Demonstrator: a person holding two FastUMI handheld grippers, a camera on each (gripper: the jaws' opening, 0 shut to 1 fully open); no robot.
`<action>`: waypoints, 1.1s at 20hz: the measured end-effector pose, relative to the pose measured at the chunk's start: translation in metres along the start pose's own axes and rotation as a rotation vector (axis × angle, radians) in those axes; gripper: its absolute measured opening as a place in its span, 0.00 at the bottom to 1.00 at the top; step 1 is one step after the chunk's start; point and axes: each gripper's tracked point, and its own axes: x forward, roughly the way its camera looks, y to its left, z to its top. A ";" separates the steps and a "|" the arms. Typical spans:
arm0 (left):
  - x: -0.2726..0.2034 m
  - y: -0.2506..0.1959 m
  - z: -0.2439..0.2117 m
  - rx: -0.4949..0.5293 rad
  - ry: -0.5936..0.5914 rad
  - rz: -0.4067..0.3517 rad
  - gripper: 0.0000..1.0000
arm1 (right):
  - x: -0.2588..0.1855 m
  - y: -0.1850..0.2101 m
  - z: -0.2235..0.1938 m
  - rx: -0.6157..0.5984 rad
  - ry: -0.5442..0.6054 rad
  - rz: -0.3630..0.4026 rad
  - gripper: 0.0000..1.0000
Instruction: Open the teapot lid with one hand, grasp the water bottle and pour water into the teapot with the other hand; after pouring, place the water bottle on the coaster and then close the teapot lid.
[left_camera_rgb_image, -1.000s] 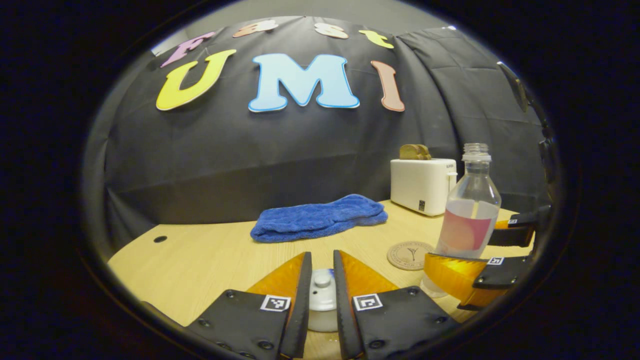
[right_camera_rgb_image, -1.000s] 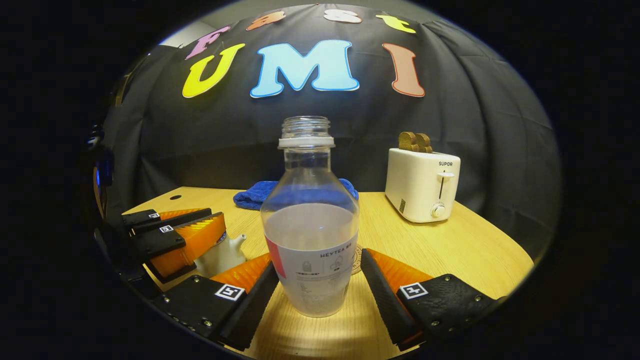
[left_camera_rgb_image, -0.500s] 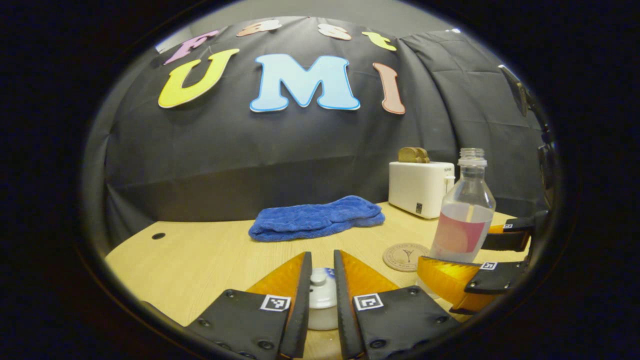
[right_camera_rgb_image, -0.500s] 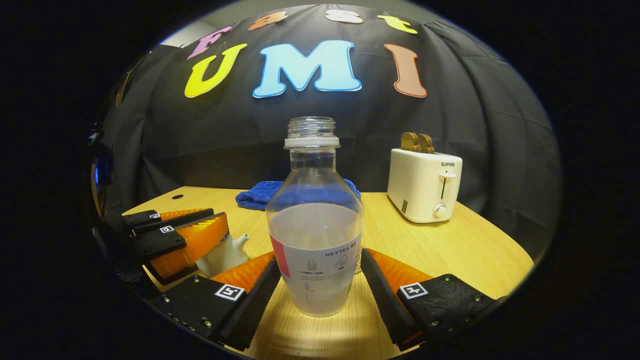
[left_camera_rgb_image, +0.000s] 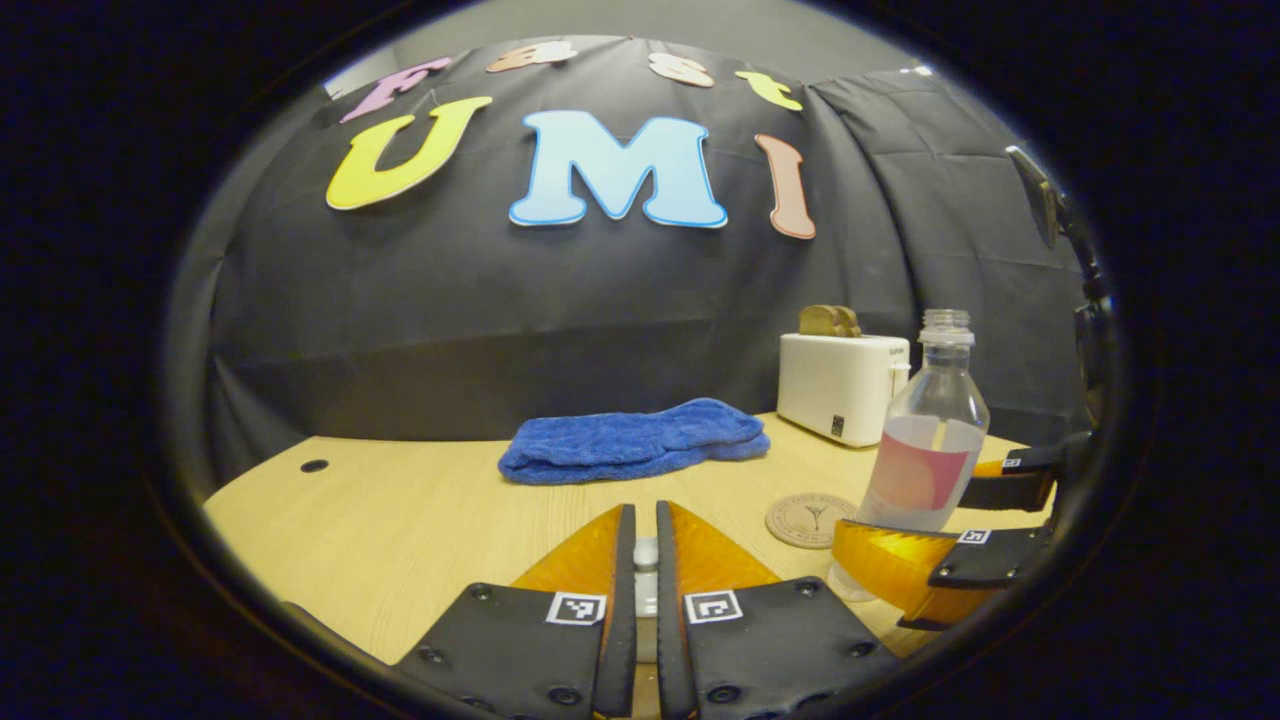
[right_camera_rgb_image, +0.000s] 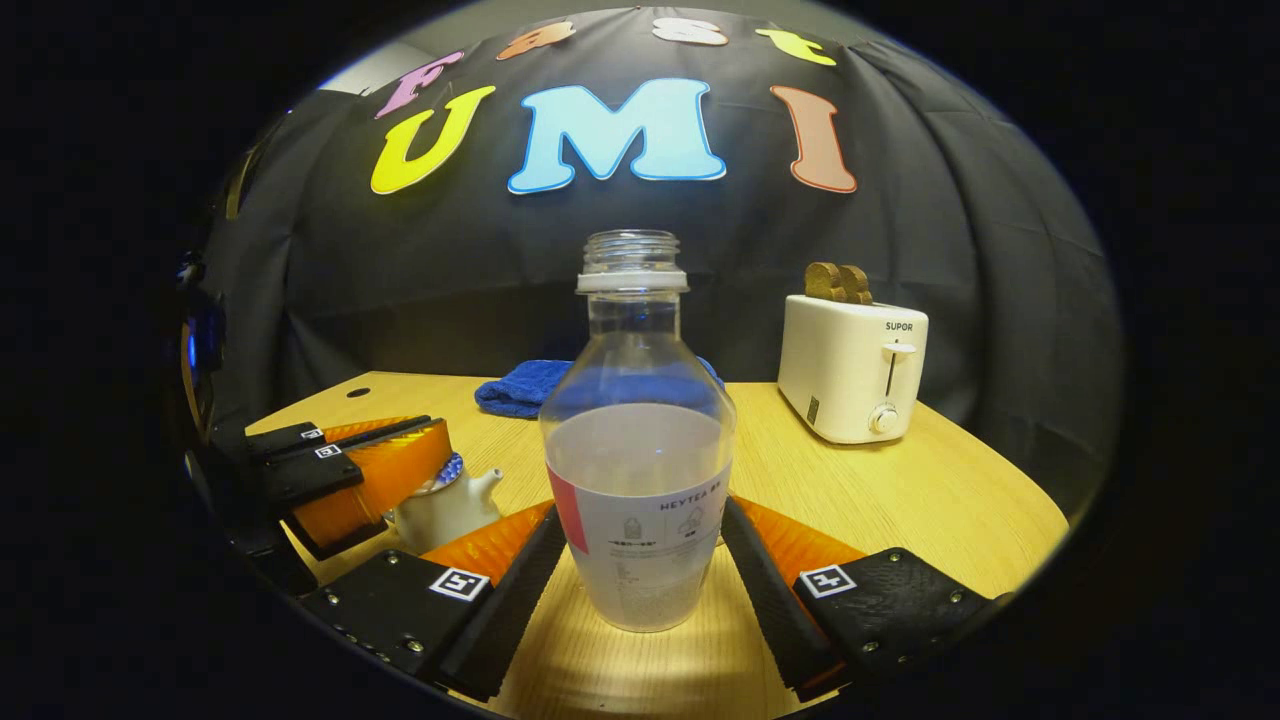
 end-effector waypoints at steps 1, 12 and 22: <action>-0.001 0.000 0.002 -0.005 -0.007 -0.001 0.18 | 0.000 0.001 0.000 0.000 -0.001 0.004 0.97; -0.021 0.015 0.041 -0.037 -0.121 0.013 0.15 | 0.000 0.000 -0.004 0.039 0.031 0.013 0.97; -0.032 0.048 0.051 -0.059 -0.142 0.069 0.15 | -0.001 -0.001 -0.003 0.008 0.023 -0.012 0.79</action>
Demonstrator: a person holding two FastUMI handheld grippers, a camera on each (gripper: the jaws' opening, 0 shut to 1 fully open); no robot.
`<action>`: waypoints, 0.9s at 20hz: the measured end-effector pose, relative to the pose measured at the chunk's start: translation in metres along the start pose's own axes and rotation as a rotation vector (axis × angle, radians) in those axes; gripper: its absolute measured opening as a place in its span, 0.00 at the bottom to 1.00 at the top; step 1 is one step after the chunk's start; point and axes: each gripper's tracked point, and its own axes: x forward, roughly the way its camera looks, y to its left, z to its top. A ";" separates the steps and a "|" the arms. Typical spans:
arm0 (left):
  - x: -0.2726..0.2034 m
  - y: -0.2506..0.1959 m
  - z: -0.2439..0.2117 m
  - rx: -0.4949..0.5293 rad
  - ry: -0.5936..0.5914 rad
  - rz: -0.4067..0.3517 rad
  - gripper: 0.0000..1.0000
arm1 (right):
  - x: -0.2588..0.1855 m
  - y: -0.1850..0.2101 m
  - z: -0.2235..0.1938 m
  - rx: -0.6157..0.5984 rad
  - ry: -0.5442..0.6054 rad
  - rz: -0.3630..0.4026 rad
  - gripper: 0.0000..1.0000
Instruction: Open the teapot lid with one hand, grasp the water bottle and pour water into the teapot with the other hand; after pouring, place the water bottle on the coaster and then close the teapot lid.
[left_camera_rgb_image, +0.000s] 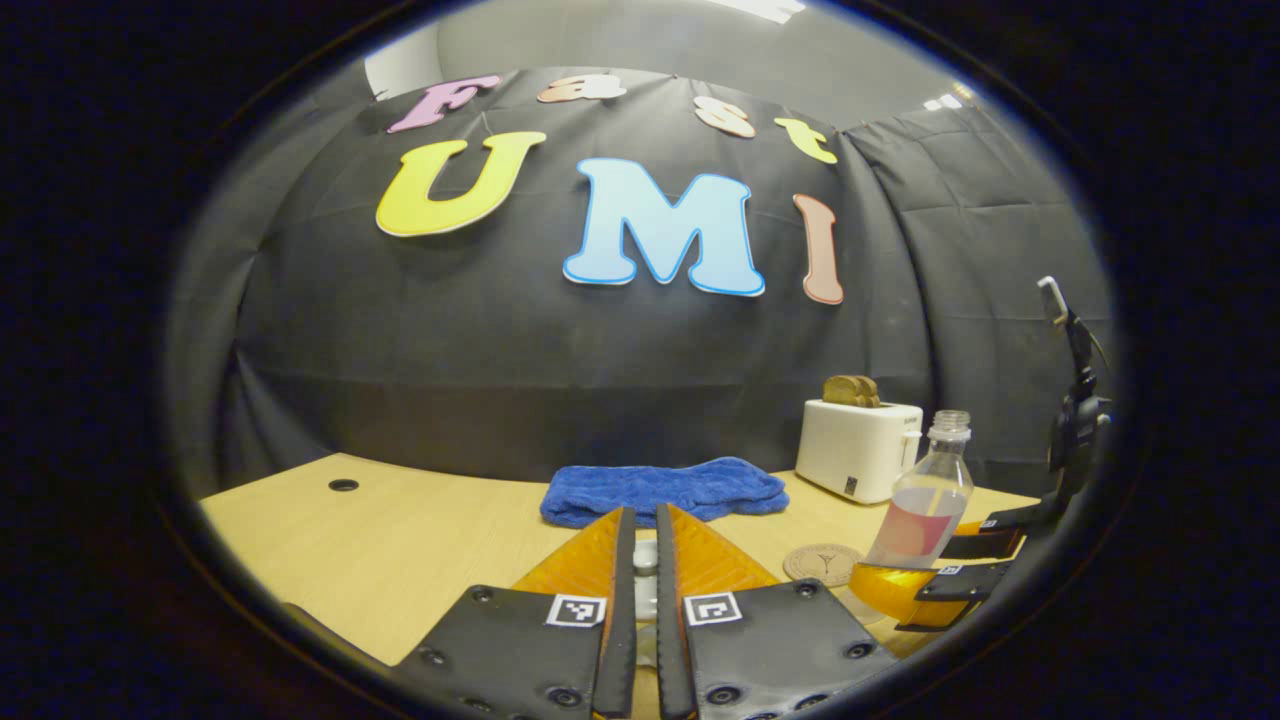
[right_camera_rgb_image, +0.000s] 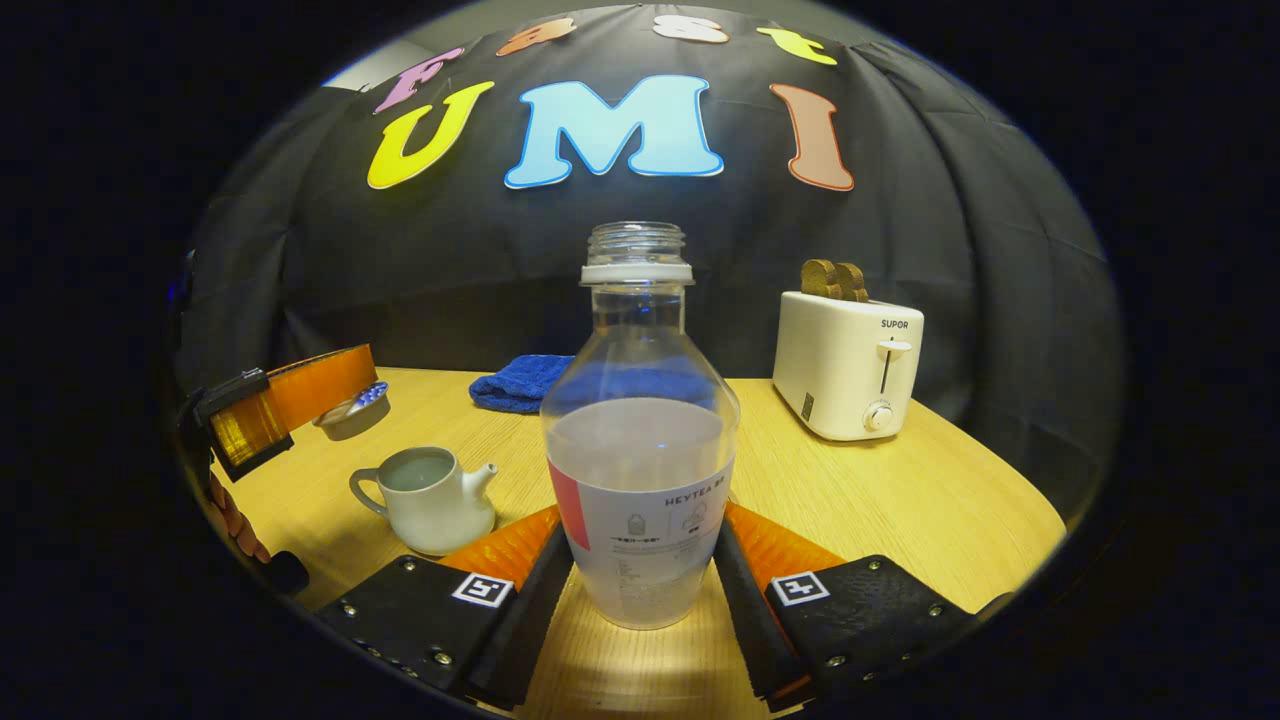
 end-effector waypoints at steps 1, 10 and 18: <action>-0.001 0.004 0.002 -0.001 -0.006 0.006 0.15 | 0.001 -0.001 -0.001 0.008 0.005 0.000 0.79; 0.003 0.023 -0.001 0.014 0.001 0.014 0.17 | -0.001 -0.003 0.000 0.009 0.004 -0.021 0.76; -0.008 0.058 0.002 0.024 -0.003 0.022 0.18 | -0.002 -0.003 0.004 -0.005 -0.018 -0.043 0.74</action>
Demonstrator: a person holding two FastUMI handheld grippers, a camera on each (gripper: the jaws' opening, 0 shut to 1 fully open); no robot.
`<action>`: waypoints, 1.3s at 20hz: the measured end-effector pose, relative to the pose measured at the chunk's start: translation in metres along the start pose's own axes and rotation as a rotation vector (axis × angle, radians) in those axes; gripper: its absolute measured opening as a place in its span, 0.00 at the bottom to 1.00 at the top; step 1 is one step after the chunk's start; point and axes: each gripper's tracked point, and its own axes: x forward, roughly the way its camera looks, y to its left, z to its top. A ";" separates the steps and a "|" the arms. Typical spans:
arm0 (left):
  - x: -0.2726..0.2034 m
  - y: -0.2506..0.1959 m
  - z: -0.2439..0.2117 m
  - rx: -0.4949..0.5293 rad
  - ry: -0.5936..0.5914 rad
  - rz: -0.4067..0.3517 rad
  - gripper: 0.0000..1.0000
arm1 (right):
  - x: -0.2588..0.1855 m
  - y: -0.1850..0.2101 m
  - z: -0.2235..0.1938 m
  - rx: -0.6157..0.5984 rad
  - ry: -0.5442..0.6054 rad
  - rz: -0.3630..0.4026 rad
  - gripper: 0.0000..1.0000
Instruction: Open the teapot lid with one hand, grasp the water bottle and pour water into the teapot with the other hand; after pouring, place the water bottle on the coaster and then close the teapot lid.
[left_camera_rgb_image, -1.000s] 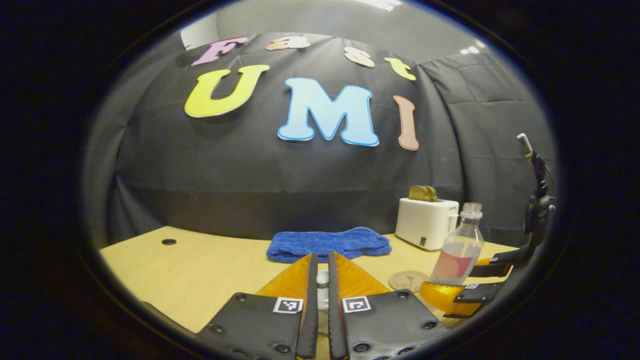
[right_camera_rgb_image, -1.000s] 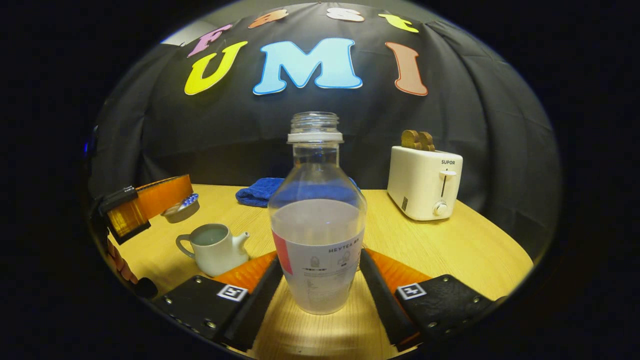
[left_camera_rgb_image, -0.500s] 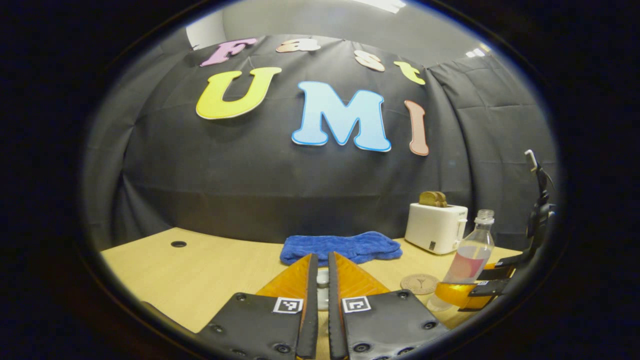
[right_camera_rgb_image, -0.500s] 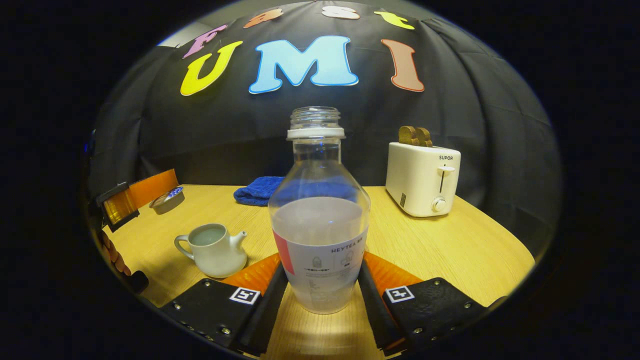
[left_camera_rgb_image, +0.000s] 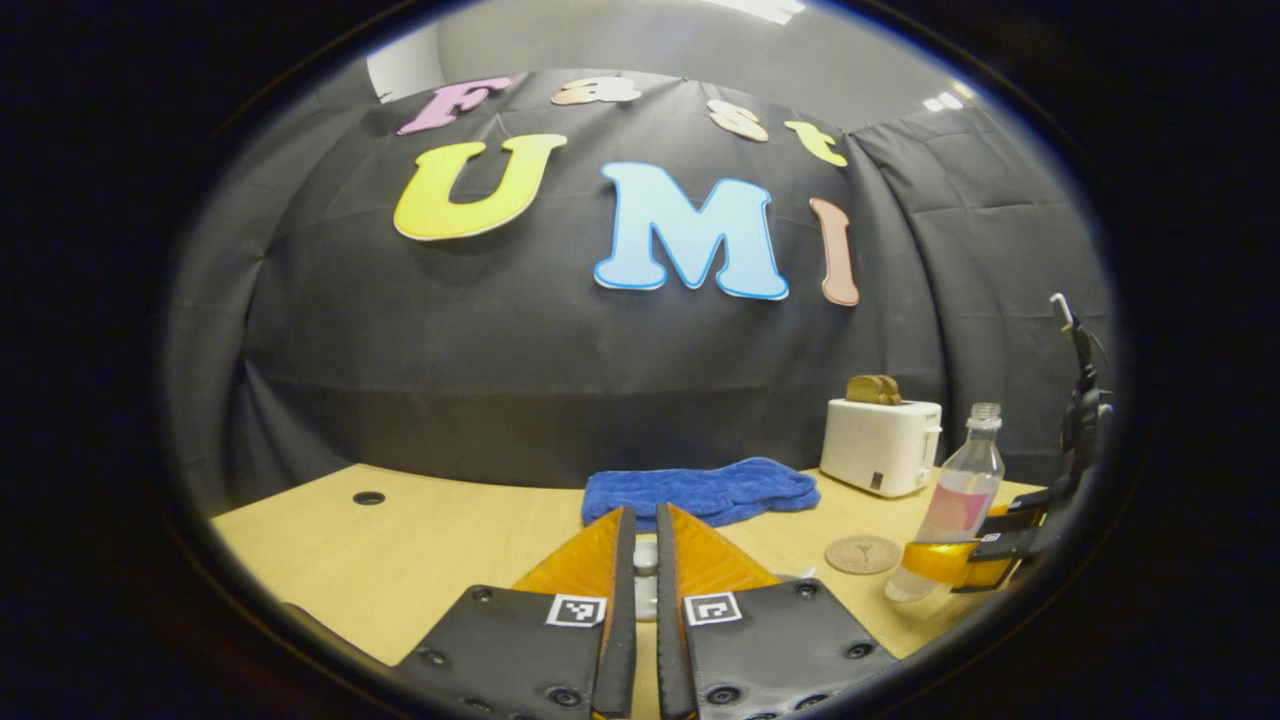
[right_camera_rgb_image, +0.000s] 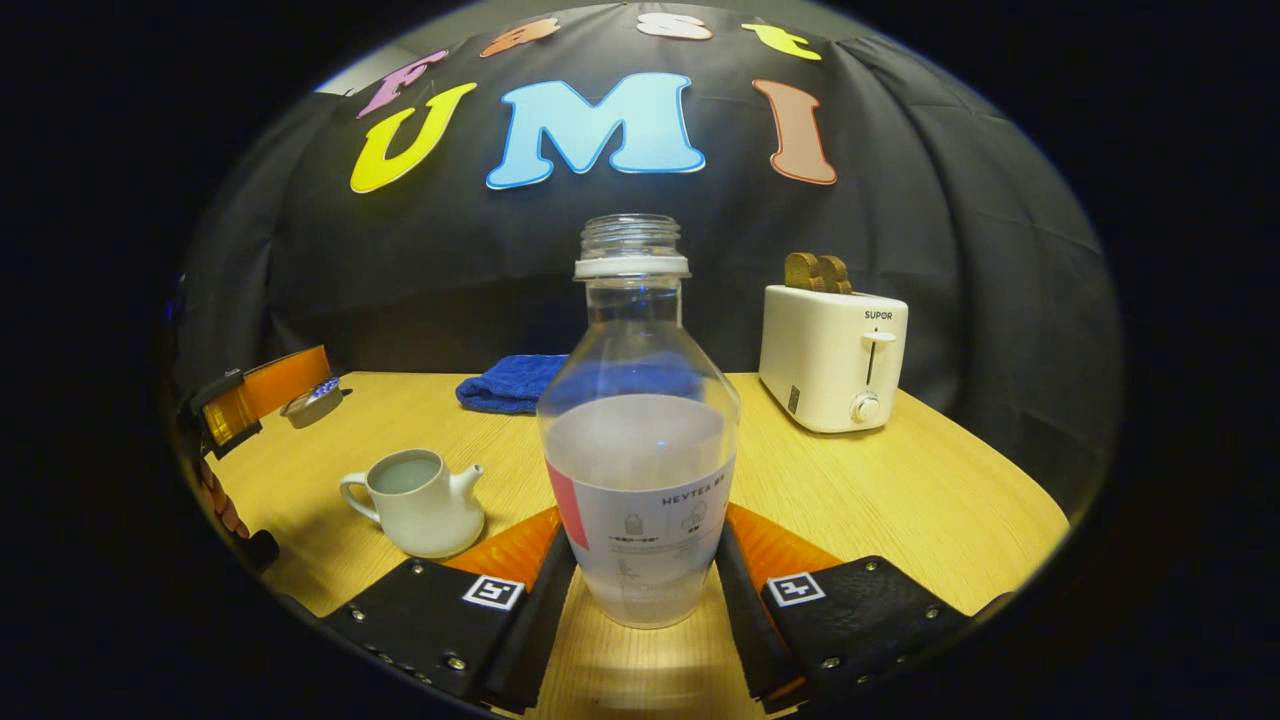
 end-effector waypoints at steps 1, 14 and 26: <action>0.000 0.007 0.000 -0.006 0.000 0.008 0.15 | 0.000 -0.001 0.001 -0.016 -0.008 -0.009 0.74; 0.007 0.024 -0.025 -0.106 0.050 0.008 0.18 | 0.006 -0.017 0.030 -0.514 0.031 -0.168 0.73; 0.003 0.026 -0.018 -0.198 0.011 -0.019 0.18 | 0.022 -0.016 0.040 -1.021 0.061 -0.286 0.74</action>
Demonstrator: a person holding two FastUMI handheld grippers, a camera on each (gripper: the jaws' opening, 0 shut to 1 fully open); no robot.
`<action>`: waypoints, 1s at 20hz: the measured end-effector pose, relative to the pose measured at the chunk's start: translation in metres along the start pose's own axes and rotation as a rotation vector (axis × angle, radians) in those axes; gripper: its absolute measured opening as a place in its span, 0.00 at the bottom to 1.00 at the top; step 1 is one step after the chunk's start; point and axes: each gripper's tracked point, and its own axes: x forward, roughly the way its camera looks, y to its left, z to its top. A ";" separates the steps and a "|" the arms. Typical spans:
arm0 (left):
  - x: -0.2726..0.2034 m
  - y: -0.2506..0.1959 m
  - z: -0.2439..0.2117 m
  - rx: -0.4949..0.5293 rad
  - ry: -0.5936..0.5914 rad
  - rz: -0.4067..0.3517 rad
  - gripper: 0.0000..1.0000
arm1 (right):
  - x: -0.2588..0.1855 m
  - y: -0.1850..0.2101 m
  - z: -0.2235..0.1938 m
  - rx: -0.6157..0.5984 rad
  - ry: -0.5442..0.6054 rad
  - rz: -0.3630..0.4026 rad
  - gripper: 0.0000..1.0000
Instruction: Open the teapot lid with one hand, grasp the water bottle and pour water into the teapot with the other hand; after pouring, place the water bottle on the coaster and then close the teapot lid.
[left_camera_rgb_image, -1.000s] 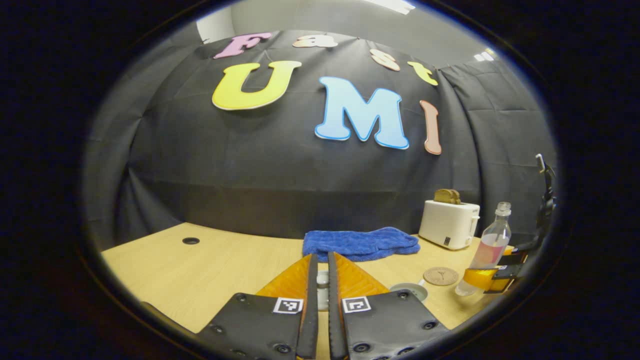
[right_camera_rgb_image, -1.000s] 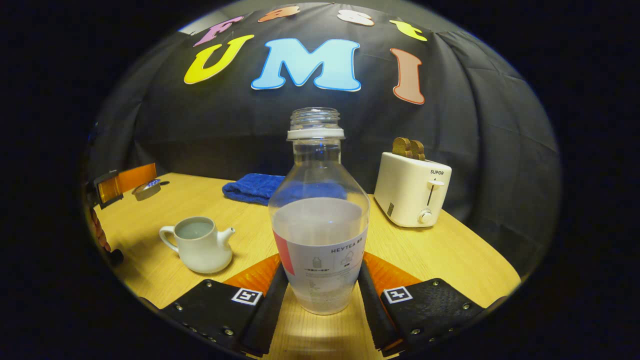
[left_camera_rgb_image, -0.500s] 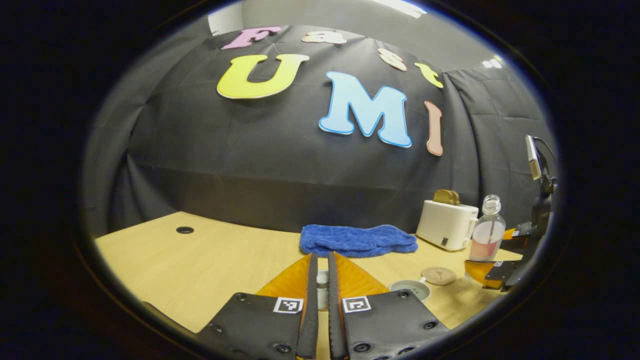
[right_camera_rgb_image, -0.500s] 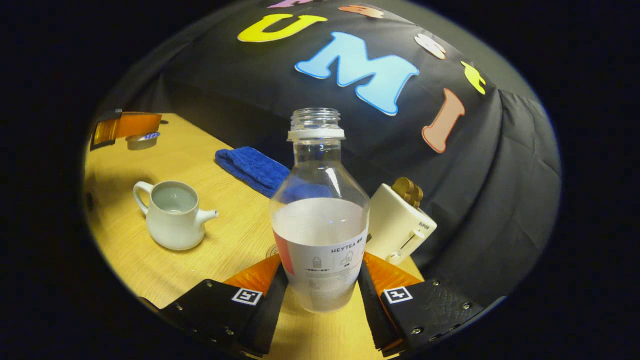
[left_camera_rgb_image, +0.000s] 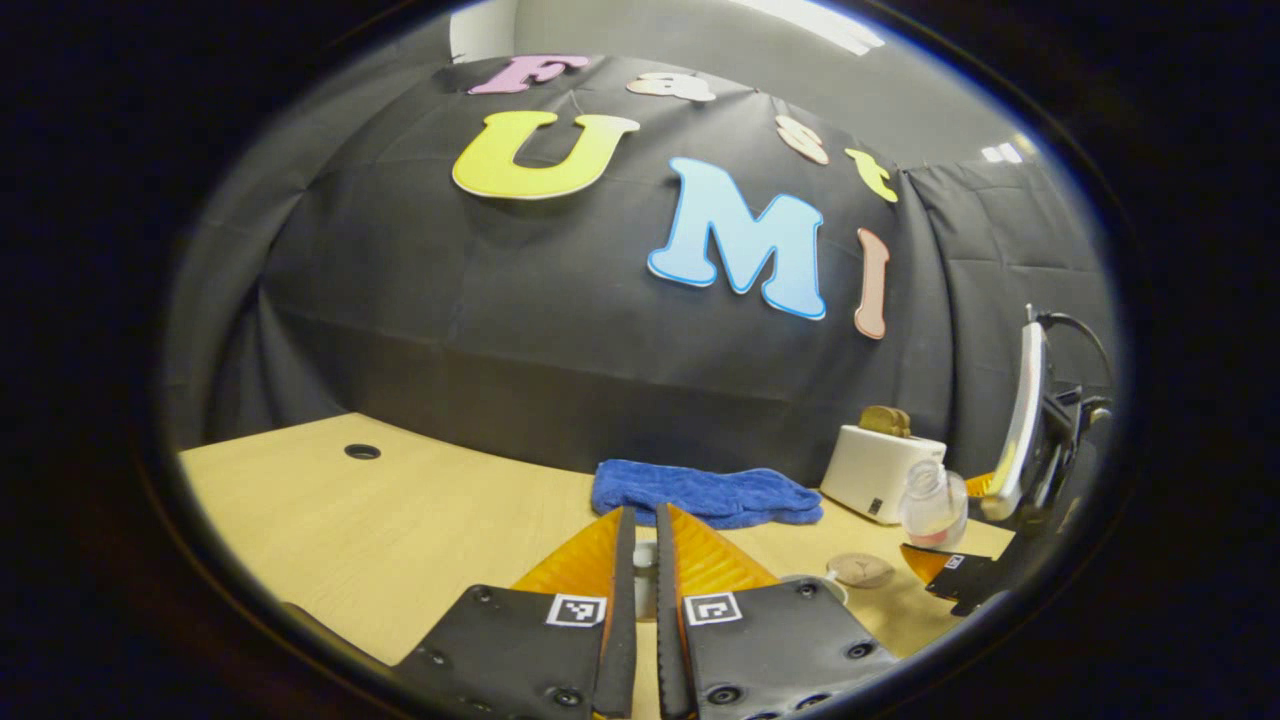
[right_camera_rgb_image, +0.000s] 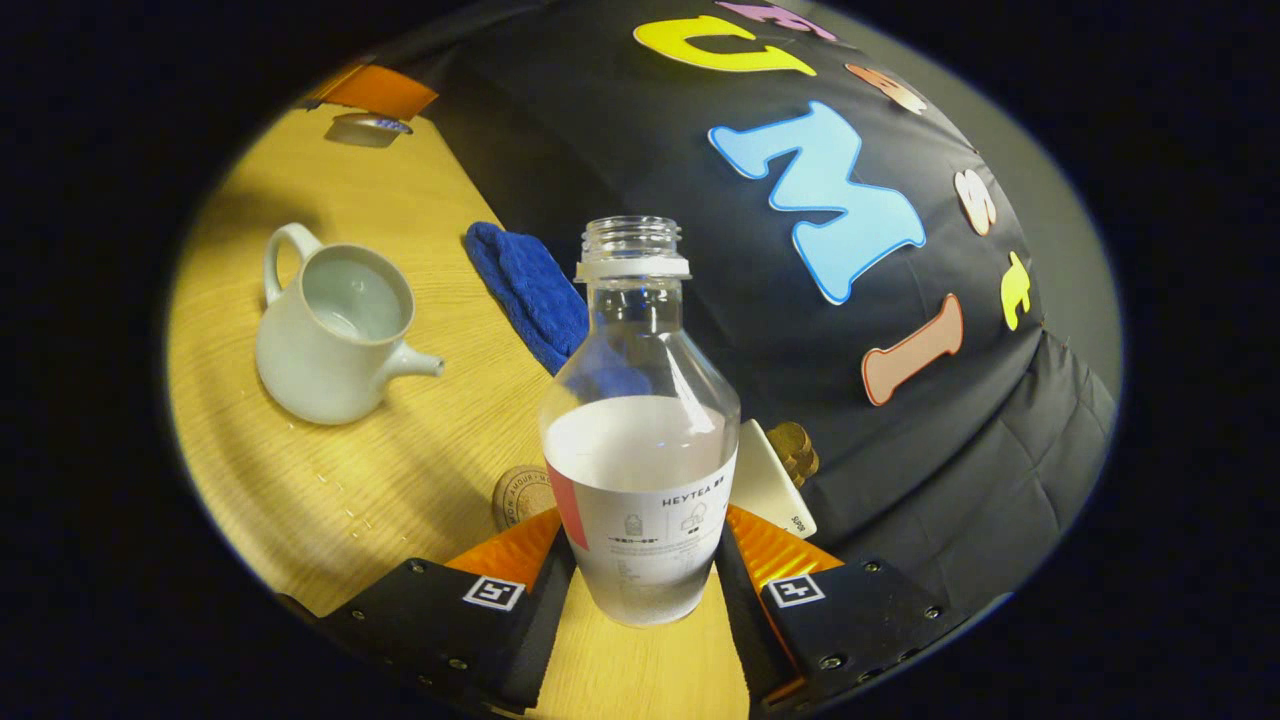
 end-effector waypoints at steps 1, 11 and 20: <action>0.000 -0.001 0.001 0.000 0.001 -0.003 0.14 | 0.001 -0.001 0.000 -0.040 -0.004 -0.015 0.73; -0.001 0.008 0.006 -0.038 -0.009 0.000 0.17 | 0.001 0.000 0.021 -0.354 -0.050 -0.071 0.73; -0.001 0.013 0.002 -0.063 0.001 0.009 0.15 | -0.003 -0.006 0.029 -0.562 -0.073 -0.134 0.73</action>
